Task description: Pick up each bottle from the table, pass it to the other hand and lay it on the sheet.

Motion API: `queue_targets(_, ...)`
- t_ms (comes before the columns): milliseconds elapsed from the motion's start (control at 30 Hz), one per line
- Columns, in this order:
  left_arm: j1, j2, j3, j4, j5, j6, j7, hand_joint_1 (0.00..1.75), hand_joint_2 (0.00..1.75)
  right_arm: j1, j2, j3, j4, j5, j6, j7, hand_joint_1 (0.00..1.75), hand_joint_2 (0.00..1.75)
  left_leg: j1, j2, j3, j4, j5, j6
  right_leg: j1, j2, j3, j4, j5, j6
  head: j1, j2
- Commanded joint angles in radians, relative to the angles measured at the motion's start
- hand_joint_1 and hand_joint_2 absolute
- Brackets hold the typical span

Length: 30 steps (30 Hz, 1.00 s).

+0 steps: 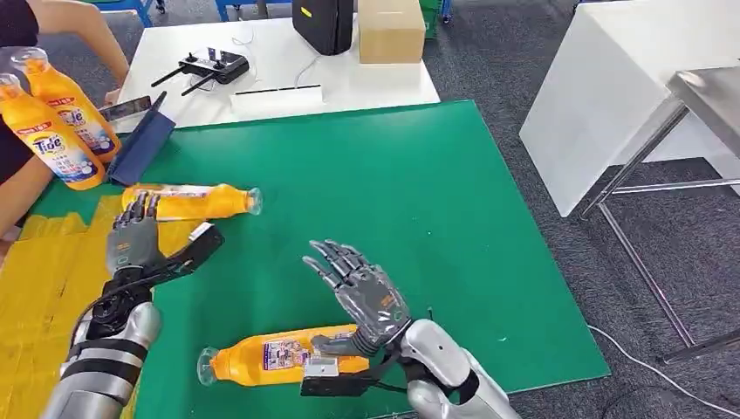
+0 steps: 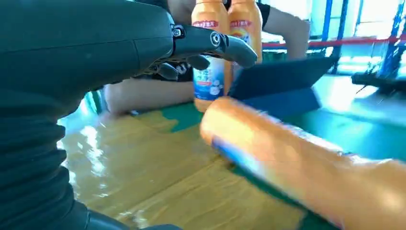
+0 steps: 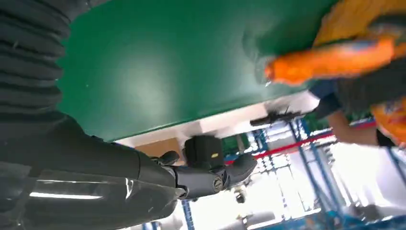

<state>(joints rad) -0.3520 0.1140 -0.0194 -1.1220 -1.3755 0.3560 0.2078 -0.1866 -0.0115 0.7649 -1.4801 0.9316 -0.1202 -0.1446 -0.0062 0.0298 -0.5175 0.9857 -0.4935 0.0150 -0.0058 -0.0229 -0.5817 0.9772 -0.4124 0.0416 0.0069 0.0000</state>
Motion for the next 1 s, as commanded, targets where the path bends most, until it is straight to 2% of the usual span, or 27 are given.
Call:
queue_targets(33,0.012,-0.069,0.067,-0.083,0.206,0.021,-0.128,0.00,1.75,-0.091,-0.050,0.136,0.150,0.006,0.031,0.011,0.00,1.75,0.001,-0.001,0.002,0.000,0.000,-0.001,0.001,0.001,0.002,-0.001,0.000,0.000,0.000,0.000)
queue_targets(167,0.071,-0.103,0.071,-0.257,0.625,-0.041,-0.363,0.00,1.75,-0.147,-0.035,0.213,0.258,-0.044,0.085,-0.004,0.00,1.75,0.001,-0.001,0.001,0.000,0.000,-0.001,0.001,0.002,0.002,-0.001,0.000,0.000,0.000,0.000)
queue_targets(233,0.090,-0.113,0.059,-0.324,0.777,-0.068,-0.431,0.00,1.75,-0.180,-0.019,0.262,0.309,-0.093,0.113,-0.014,0.00,1.75,0.001,0.000,0.001,0.000,0.000,-0.001,0.001,0.002,0.001,-0.001,0.000,0.000,0.000,0.000)
queue_targets(433,0.086,-0.106,0.030,-0.332,0.897,-0.069,-0.468,0.00,1.75,-0.262,0.010,0.371,0.413,-0.174,0.186,-0.006,0.00,1.75,0.002,0.000,0.003,0.000,-0.001,-0.002,0.001,0.004,0.003,-0.001,0.000,-0.001,0.000,0.000)
queue_targets(1000,0.085,-0.106,0.030,-0.330,0.900,-0.068,-0.469,0.00,1.75,-0.264,0.011,0.374,0.417,-0.176,0.188,-0.005,0.00,1.75,0.001,-0.002,0.003,0.000,-0.001,-0.001,0.001,0.002,0.003,0.000,0.000,-0.001,0.000,0.000)
